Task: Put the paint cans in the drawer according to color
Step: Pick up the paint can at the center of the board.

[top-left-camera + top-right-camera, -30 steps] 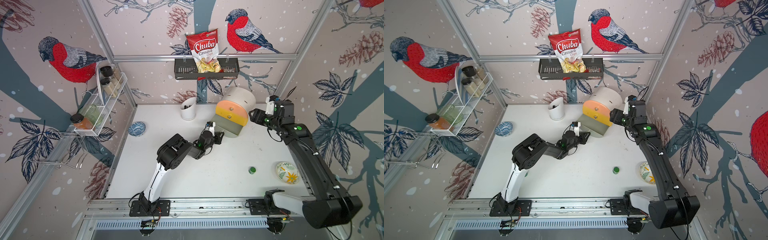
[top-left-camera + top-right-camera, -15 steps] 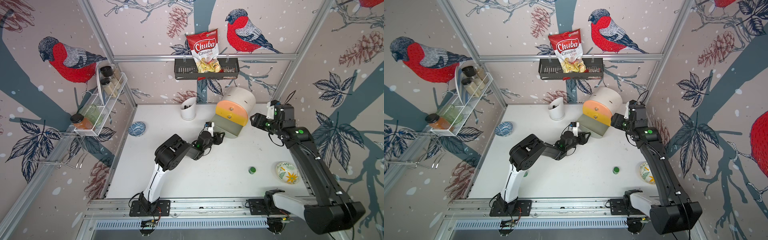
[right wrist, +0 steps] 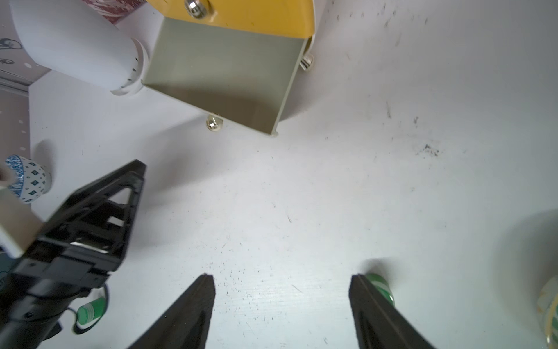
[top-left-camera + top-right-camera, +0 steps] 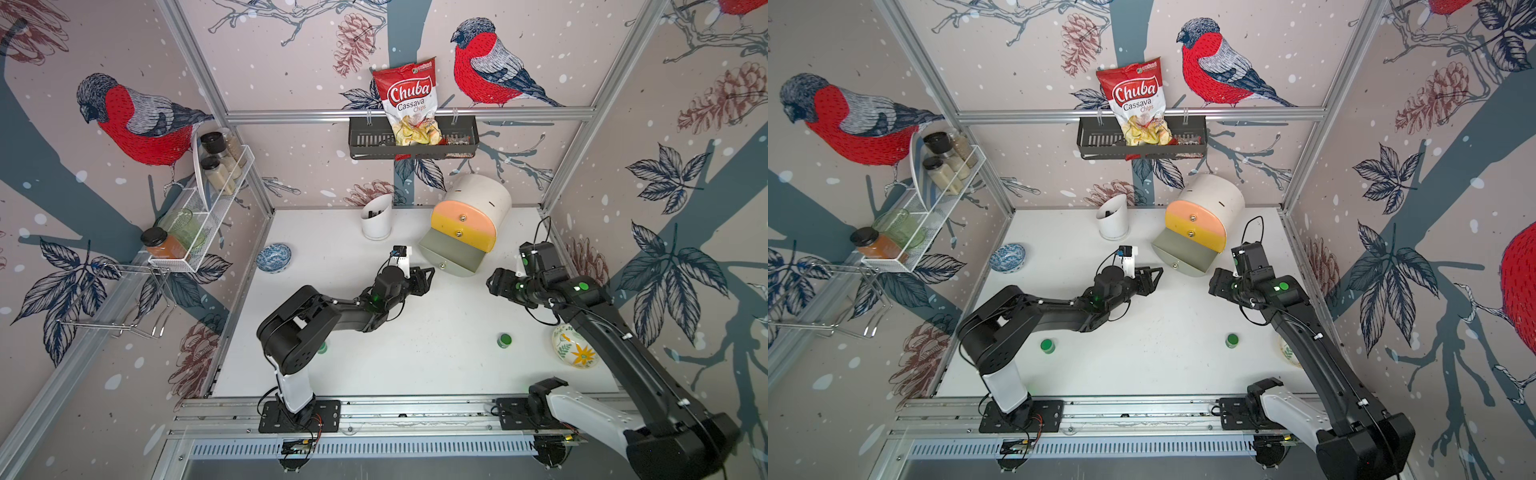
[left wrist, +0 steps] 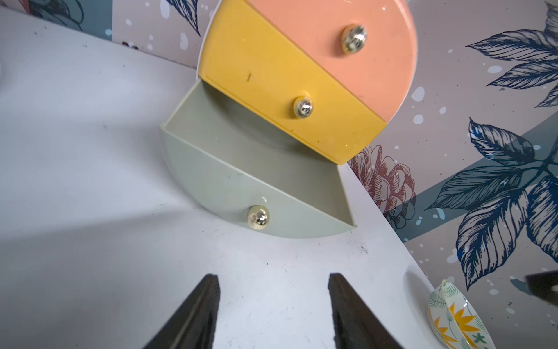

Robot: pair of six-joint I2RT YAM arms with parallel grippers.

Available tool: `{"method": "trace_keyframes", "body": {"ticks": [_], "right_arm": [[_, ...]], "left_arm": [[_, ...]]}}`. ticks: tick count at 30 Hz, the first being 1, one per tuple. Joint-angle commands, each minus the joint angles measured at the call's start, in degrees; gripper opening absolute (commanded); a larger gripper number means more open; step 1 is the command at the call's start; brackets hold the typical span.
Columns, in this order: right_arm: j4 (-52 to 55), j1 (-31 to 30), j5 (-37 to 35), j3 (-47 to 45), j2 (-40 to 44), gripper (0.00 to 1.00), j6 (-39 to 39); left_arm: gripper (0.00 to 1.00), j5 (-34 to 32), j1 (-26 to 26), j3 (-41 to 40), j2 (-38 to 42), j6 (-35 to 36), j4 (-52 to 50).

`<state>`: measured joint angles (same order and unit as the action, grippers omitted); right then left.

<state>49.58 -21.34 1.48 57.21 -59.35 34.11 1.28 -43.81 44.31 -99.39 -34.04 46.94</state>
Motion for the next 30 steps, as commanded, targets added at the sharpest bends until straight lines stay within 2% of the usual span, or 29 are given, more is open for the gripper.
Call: {"method": "trace_keyframes", "body": {"ticks": [1,4,6,9,16,24,30], "right_arm": [[0.7,-1.7,-3.1,-5.6,2.4,0.77,8.6],[-2.6,-1.9,-7.2,-14.6,7.8,0.79,19.3],[-5.5,-2.1,-5.0,-20.9,10.9,0.81,22.4],[-6.3,-4.2,-4.7,-24.0,12.0,0.81,25.3],[1.7,-6.4,-7.4,-17.5,4.7,0.83,22.4],[0.8,-7.0,-8.1,-20.3,2.1,0.79,20.8],[-1.9,-4.5,-7.5,-22.8,1.9,0.75,19.3]], "left_arm": [[0.6,-3.8,-1.5,-1.0,5.4,3.8,-9.8],[0.61,-5.8,-2.8,-2.4,10.0,4.7,-15.1],[0.62,-6.3,-3.0,-3.5,12.4,4.6,-17.2],[0.62,-7.2,-3.7,-5.6,16.5,6.1,-21.3],[0.65,-9.5,-3.6,-7.6,22.6,9.2,-26.5],[0.65,-9.5,-3.6,-7.7,22.5,9.6,-27.1],[0.66,-9.6,-3.5,-8.0,23.0,10.1,-27.3]]}}
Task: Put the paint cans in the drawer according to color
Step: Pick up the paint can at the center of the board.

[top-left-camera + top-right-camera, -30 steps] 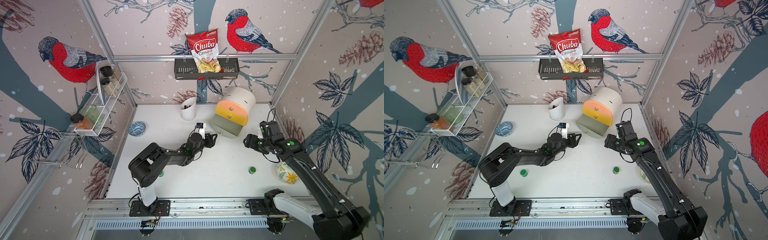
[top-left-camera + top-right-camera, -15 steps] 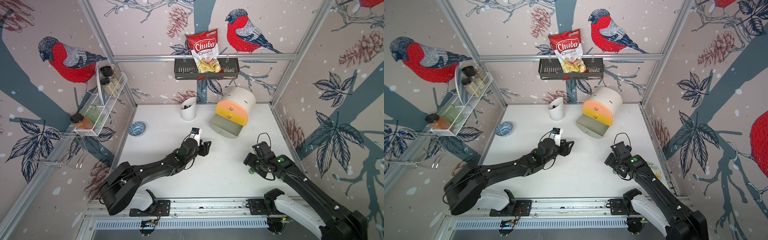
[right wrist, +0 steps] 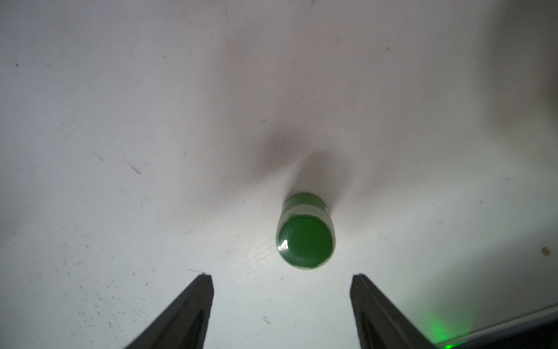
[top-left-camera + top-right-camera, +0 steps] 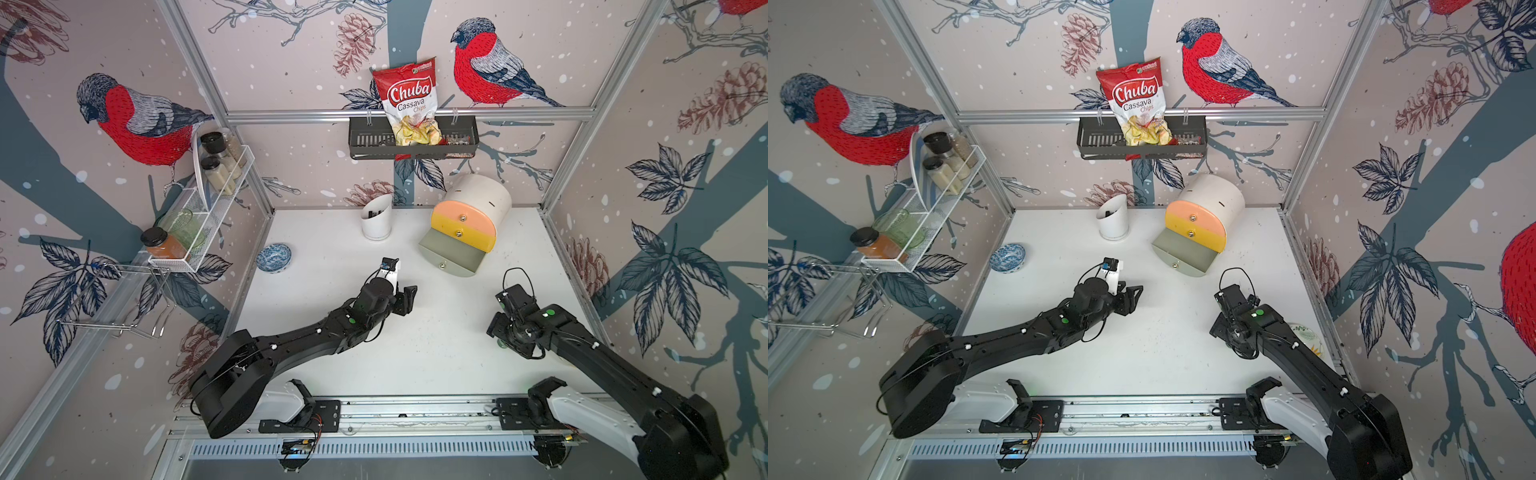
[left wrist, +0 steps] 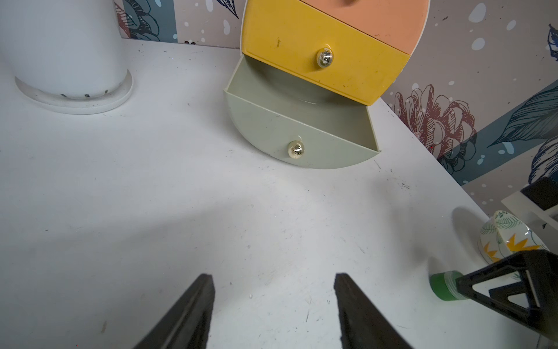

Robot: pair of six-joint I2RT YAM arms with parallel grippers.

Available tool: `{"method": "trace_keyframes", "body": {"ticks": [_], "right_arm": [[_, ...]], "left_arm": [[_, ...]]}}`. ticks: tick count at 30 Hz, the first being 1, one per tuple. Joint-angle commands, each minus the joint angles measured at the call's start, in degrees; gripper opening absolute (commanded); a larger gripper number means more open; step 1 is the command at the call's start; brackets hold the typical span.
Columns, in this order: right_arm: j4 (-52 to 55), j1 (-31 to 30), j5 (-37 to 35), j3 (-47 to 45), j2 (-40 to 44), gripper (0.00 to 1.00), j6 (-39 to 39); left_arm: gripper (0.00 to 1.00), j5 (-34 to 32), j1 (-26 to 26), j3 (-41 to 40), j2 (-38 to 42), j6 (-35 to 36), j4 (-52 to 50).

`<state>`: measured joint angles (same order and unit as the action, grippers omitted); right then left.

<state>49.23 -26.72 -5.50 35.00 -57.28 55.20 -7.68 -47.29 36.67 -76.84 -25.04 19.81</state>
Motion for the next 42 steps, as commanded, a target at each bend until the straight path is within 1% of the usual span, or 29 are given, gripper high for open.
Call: {"method": "trace_keyframes", "body": {"ticks": [1,7,13,15,21,22,24,30,32,35,40,42], "right_arm": [[-1.7,1.4,-0.4,-0.9,-0.2,0.75,-2.1],[-3.6,4.3,1.6,-2.6,-0.3,0.71,-4.6],[-4.9,5.0,2.3,-3.1,-1.2,0.65,-6.2],[-5.6,5.0,2.6,-3.2,-1.8,0.61,-6.6],[-6.9,5.1,2.7,-3.6,-3.6,0.57,-6.7],[-7.2,5.1,2.7,-3.6,-3.9,0.55,-6.7],[-7.4,5.1,2.6,-3.6,-4.4,0.48,-6.7],[-7.3,5.0,2.6,-2.4,-5.7,0.38,-6.6],[-6.6,4.6,2.0,-0.4,-6.1,0.37,-6.7],[-4.4,3.7,1.1,5.2,-7.9,0.33,-7.4],[0.7,2.0,-2.0,20.9,-14.2,0.32,-9.8],[2.2,1.9,-2.7,27.2,-19.1,0.33,-11.3]], "left_arm": [[0.66,-0.7,0.0,-0.3,0.4,1.1,-0.1],[0.66,-0.2,0.1,-0.3,-0.1,0.8,0.1],[0.67,0.0,0.3,0.1,0.3,0.7,-0.1],[0.67,0.0,0.3,0.0,0.5,0.7,-0.2],[0.67,0.2,0.3,0.2,1.7,0.6,-1.0],[0.67,0.3,0.4,0.2,2.0,0.5,-1.3],[0.67,0.2,0.4,0.6,2.9,0.5,-2.2],[0.68,-0.6,0.4,1.9,6.2,1.0,-5.3],[0.69,-1.0,0.4,2.1,7.3,1.2,-6.1],[0.7,-1.8,0.5,2.2,8.6,1.6,-6.9],[0.7,-2.2,0.6,2.1,8.9,1.7,-7.6],[0.7,-2.2,0.7,1.9,8.9,1.6,-7.8]]}}
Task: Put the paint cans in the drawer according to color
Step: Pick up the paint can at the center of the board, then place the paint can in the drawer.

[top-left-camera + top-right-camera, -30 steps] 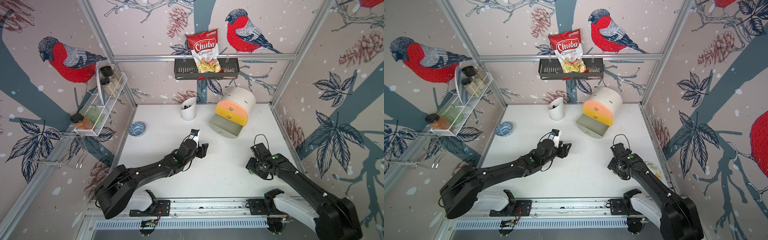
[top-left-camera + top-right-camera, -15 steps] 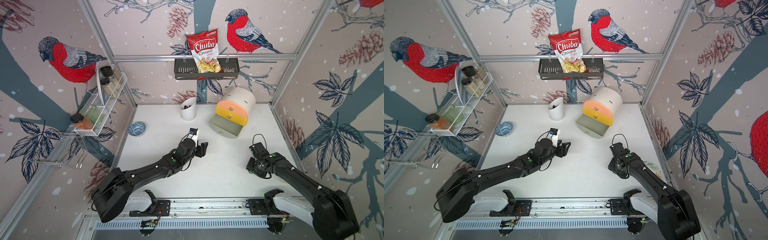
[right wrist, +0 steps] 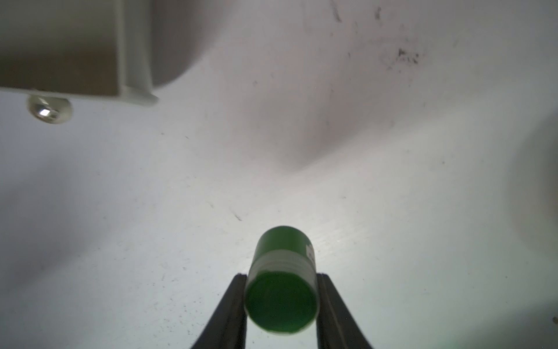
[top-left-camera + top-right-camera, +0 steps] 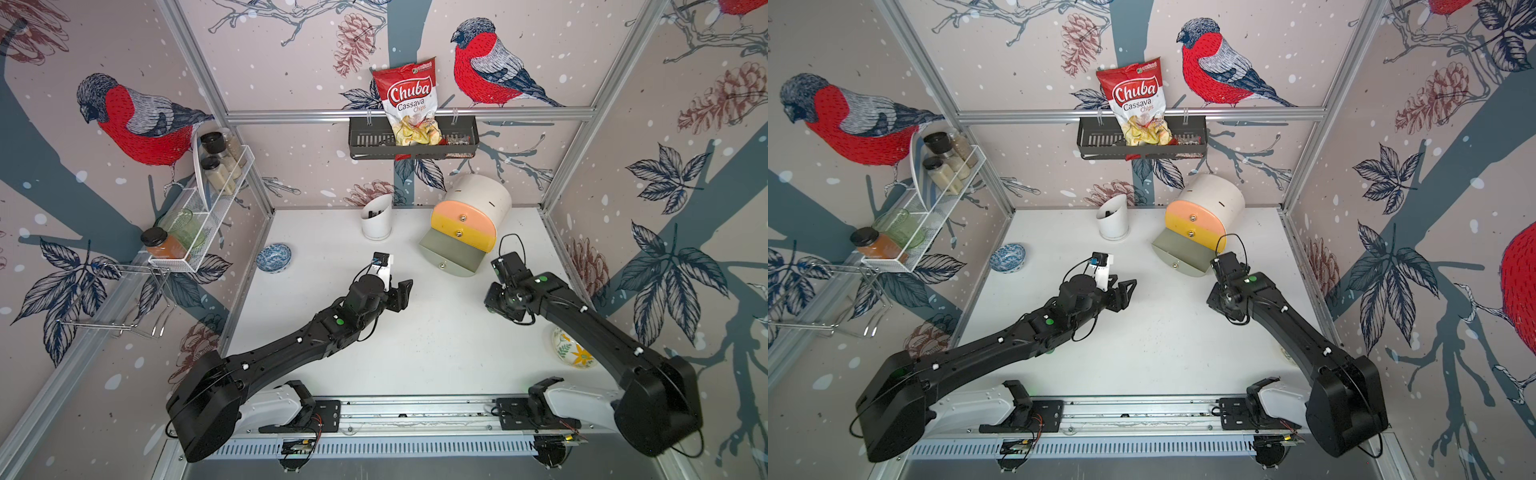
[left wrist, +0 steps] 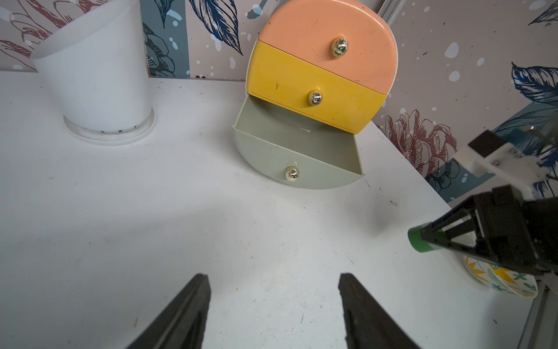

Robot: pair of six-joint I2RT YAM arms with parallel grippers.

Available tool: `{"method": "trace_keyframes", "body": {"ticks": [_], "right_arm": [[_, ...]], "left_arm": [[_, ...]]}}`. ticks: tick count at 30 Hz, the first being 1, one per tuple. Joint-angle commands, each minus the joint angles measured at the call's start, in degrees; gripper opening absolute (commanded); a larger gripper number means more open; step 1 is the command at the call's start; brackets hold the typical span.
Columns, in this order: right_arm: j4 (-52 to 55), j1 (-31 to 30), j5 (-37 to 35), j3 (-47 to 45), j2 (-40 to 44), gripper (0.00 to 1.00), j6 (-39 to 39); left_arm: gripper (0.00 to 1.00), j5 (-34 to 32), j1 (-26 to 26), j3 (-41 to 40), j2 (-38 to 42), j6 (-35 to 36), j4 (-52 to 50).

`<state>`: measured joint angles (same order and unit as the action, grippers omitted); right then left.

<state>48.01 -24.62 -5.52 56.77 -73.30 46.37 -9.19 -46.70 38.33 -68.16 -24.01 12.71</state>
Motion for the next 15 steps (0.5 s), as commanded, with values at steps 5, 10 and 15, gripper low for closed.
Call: {"method": "trace_keyframes", "body": {"ticks": [5,10,15], "right_arm": [[6.9,-0.5,-4.2,20.7,-14.5,0.35,-6.3],[9.5,-0.3,-4.3,33.5,-26.1,0.35,-9.3],[10.5,-0.3,-3.9,42.4,-34.4,0.35,-10.6]], "left_arm": [[0.7,-0.5,0.2,0.1,0.6,0.4,-1.5],[0.7,-0.4,0.4,-0.8,1.5,0.3,-2.1],[0.7,-0.5,0.6,-1.2,2.0,0.4,-2.5]]}}
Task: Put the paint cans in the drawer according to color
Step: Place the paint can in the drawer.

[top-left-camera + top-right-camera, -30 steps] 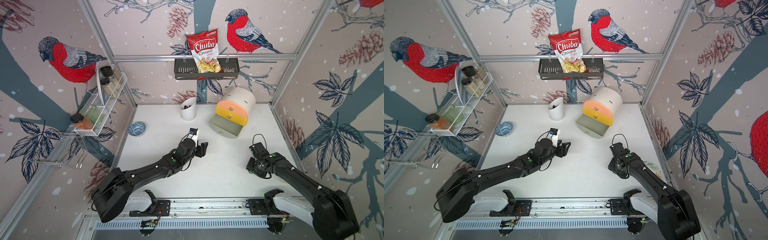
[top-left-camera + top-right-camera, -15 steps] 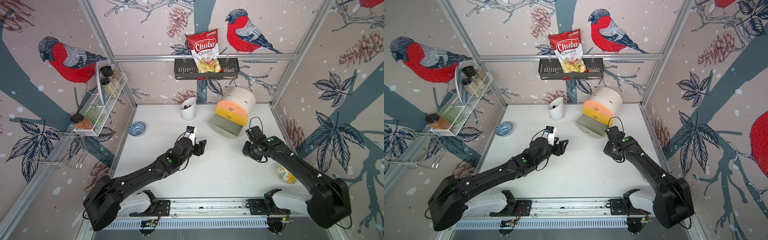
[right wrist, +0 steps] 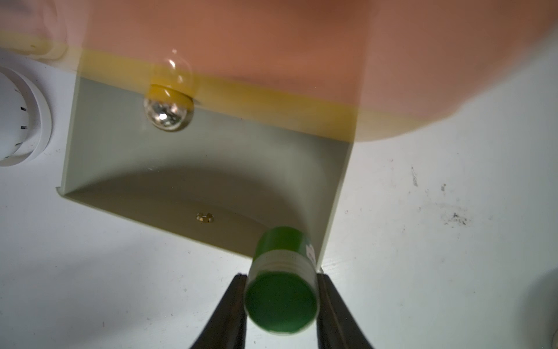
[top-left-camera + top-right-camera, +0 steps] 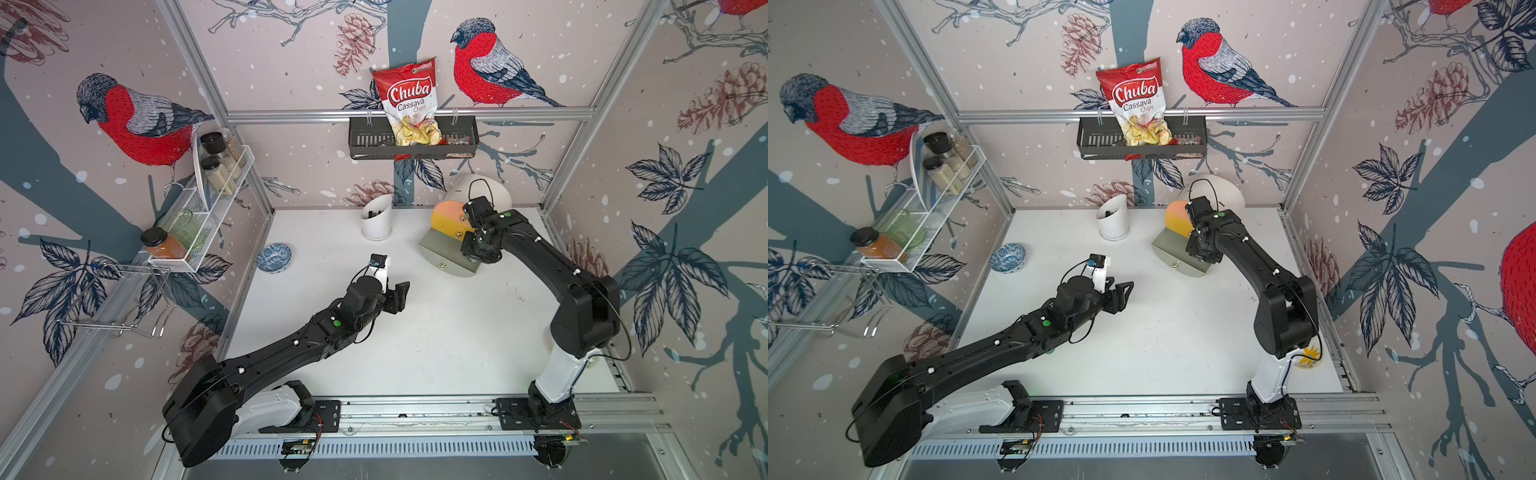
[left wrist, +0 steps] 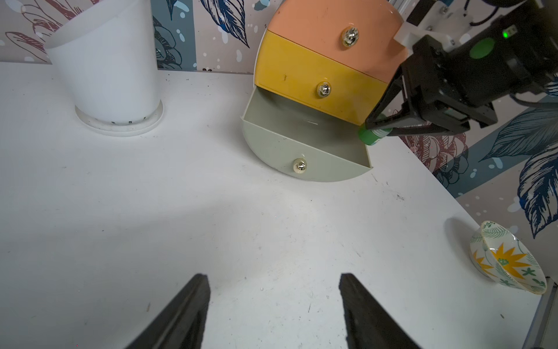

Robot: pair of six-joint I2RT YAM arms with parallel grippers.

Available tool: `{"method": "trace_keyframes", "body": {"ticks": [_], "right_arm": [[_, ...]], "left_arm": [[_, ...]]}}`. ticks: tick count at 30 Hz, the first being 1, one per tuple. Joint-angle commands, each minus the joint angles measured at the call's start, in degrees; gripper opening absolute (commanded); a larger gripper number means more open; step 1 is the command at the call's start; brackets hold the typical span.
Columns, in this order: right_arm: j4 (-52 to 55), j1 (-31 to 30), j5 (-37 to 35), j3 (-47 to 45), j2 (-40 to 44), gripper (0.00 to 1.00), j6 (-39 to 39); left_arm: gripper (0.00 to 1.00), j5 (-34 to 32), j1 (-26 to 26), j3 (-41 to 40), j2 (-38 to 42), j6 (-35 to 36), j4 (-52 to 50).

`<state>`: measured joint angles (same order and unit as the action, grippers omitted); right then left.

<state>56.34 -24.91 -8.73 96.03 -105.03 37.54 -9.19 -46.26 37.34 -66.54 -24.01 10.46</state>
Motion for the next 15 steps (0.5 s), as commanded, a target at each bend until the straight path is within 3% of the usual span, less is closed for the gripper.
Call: {"method": "trace_keyframes", "body": {"ticks": [1,6,15], "right_arm": [[2.4,0.0,-0.5,4.4,-3.8,0.34,-1.9],[3.1,-0.3,0.0,8.0,-7.4,0.34,-2.0],[1.3,-0.9,-0.3,6.7,-8.0,0.34,-0.8]], "left_arm": [[0.7,-0.4,0.3,-0.3,0.5,0.4,-0.4],[0.7,-0.3,0.6,-0.5,0.7,0.4,-0.6],[0.7,0.0,1.0,-1.0,0.8,0.4,-0.3]]}}
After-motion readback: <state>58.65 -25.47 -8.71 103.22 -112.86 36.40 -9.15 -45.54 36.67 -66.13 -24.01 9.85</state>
